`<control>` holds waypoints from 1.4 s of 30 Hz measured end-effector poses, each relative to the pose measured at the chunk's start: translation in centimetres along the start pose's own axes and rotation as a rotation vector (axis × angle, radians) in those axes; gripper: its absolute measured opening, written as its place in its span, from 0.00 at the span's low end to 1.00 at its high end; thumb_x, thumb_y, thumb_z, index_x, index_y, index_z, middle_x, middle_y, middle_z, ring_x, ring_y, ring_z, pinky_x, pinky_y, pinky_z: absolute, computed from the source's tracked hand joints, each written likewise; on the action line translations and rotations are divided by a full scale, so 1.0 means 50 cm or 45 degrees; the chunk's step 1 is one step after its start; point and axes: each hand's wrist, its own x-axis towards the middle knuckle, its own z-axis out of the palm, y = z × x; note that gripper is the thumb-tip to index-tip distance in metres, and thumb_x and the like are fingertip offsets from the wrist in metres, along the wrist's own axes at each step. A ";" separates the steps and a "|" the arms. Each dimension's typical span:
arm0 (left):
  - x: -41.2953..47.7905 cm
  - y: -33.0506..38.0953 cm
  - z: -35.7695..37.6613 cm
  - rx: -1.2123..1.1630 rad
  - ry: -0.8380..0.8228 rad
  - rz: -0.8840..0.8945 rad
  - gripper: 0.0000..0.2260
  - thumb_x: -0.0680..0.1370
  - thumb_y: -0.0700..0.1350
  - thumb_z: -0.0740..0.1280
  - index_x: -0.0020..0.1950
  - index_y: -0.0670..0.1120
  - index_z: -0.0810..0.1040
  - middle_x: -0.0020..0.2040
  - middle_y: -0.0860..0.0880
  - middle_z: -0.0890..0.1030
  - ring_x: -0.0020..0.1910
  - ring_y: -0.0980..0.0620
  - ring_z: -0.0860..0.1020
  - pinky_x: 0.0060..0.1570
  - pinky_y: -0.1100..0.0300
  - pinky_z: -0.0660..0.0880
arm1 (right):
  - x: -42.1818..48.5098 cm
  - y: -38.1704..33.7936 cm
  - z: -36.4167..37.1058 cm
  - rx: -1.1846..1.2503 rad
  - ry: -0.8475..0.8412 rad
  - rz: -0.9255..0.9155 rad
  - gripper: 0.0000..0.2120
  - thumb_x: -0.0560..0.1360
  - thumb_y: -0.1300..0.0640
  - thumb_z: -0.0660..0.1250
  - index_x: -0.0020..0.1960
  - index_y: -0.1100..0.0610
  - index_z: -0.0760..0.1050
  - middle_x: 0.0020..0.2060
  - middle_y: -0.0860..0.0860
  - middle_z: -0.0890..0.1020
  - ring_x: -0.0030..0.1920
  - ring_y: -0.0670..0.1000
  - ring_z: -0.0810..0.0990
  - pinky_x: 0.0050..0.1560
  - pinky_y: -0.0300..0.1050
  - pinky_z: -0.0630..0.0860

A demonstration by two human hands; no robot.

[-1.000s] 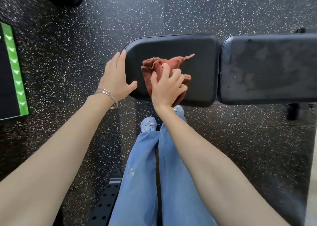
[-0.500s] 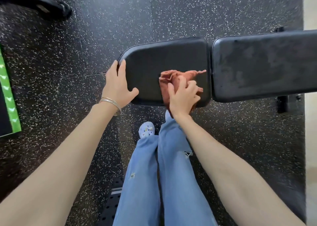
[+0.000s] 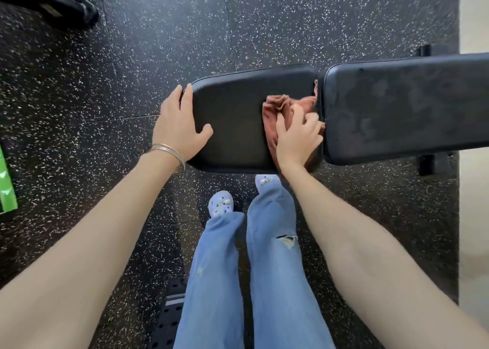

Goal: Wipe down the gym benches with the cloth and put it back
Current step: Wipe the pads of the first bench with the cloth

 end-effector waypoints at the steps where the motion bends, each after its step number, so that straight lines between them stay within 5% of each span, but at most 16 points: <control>1: 0.006 0.008 0.002 0.017 0.013 -0.010 0.36 0.75 0.52 0.65 0.76 0.41 0.52 0.76 0.39 0.56 0.74 0.39 0.56 0.72 0.47 0.56 | -0.036 0.025 0.001 0.017 -0.009 0.035 0.19 0.76 0.44 0.61 0.62 0.53 0.73 0.52 0.59 0.73 0.55 0.60 0.71 0.48 0.53 0.66; 8: 0.057 0.062 0.018 0.277 0.043 -0.009 0.33 0.76 0.56 0.62 0.75 0.43 0.57 0.75 0.40 0.60 0.73 0.38 0.59 0.71 0.41 0.55 | -0.055 0.087 -0.016 0.058 -0.044 -0.050 0.15 0.74 0.50 0.67 0.56 0.58 0.77 0.46 0.61 0.75 0.47 0.62 0.74 0.45 0.53 0.67; 13: 0.105 0.122 0.050 0.413 0.032 0.102 0.32 0.75 0.59 0.59 0.74 0.44 0.59 0.73 0.42 0.64 0.72 0.39 0.59 0.71 0.38 0.51 | 0.098 0.048 -0.012 0.091 0.008 0.052 0.18 0.75 0.45 0.63 0.60 0.54 0.74 0.52 0.59 0.74 0.52 0.61 0.74 0.48 0.53 0.69; 19: 0.143 0.221 0.096 0.464 -0.023 0.095 0.33 0.75 0.62 0.58 0.75 0.45 0.57 0.74 0.41 0.62 0.74 0.39 0.57 0.72 0.37 0.48 | 0.215 0.133 -0.055 -0.170 0.017 -0.454 0.16 0.75 0.45 0.62 0.57 0.54 0.74 0.50 0.59 0.75 0.50 0.61 0.74 0.47 0.54 0.69; 25: 0.192 0.327 0.147 0.470 -0.055 0.075 0.35 0.75 0.63 0.57 0.75 0.43 0.56 0.74 0.41 0.61 0.74 0.40 0.57 0.71 0.35 0.47 | 0.210 0.294 -0.071 -0.426 -0.078 -0.564 0.15 0.73 0.48 0.67 0.56 0.55 0.74 0.45 0.60 0.75 0.47 0.60 0.74 0.43 0.53 0.68; 32: 0.232 0.403 0.202 0.475 -0.046 0.093 0.35 0.75 0.62 0.57 0.75 0.43 0.56 0.74 0.43 0.61 0.74 0.41 0.58 0.70 0.35 0.46 | 0.403 0.198 -0.058 -0.388 -0.152 -0.802 0.17 0.74 0.44 0.60 0.58 0.52 0.73 0.51 0.58 0.74 0.53 0.59 0.72 0.48 0.53 0.66; 36: 0.247 0.413 0.210 0.500 -0.033 0.062 0.34 0.74 0.62 0.58 0.74 0.43 0.58 0.73 0.44 0.64 0.72 0.42 0.61 0.70 0.35 0.48 | 0.503 0.136 -0.050 -0.336 -0.172 -0.656 0.15 0.73 0.44 0.60 0.55 0.51 0.73 0.55 0.56 0.73 0.57 0.59 0.70 0.50 0.53 0.67; 42: 0.245 0.420 0.203 0.482 -0.082 0.031 0.34 0.75 0.59 0.60 0.76 0.44 0.55 0.74 0.46 0.62 0.74 0.43 0.58 0.71 0.35 0.47 | 0.342 0.247 -0.058 -0.239 -0.060 -0.832 0.12 0.68 0.46 0.67 0.48 0.51 0.78 0.41 0.55 0.77 0.43 0.57 0.76 0.40 0.49 0.68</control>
